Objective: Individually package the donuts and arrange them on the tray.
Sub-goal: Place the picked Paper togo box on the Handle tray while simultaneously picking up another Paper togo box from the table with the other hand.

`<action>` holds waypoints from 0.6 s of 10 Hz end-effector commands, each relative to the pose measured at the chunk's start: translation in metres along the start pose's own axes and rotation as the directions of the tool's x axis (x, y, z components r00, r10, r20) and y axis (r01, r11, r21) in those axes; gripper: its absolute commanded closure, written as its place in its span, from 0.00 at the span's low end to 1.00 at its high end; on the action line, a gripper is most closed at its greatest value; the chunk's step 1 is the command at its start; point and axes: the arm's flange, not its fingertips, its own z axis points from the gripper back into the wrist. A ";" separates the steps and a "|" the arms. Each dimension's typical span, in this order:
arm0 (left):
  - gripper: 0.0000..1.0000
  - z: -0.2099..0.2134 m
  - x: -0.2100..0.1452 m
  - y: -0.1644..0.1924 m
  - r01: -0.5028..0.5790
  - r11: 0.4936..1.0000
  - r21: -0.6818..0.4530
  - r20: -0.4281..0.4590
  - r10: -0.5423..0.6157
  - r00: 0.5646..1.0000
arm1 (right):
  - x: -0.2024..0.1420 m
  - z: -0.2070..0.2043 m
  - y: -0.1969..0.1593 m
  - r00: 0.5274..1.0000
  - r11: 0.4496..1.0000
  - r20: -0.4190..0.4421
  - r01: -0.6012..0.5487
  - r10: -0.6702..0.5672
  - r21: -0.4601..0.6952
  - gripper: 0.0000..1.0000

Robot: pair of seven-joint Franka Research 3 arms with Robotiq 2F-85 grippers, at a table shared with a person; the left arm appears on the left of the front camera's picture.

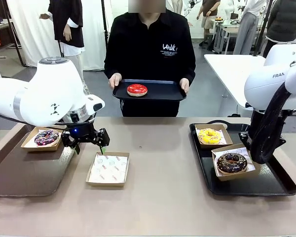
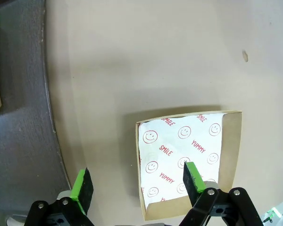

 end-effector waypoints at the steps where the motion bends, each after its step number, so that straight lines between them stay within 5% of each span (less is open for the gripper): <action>1: 0.00 -0.011 0.001 -0.009 -0.020 0.999 0.037 -0.008 0.020 1.000 | 0.006 0.000 0.005 1.000 0.999 -0.006 0.027 -0.027 -0.019 0.99; 6: 0.00 -0.028 0.000 -0.007 -0.010 0.999 0.041 -0.063 0.013 0.998 | 0.014 -0.010 0.009 1.000 1.000 -0.004 0.028 -0.028 -0.009 0.99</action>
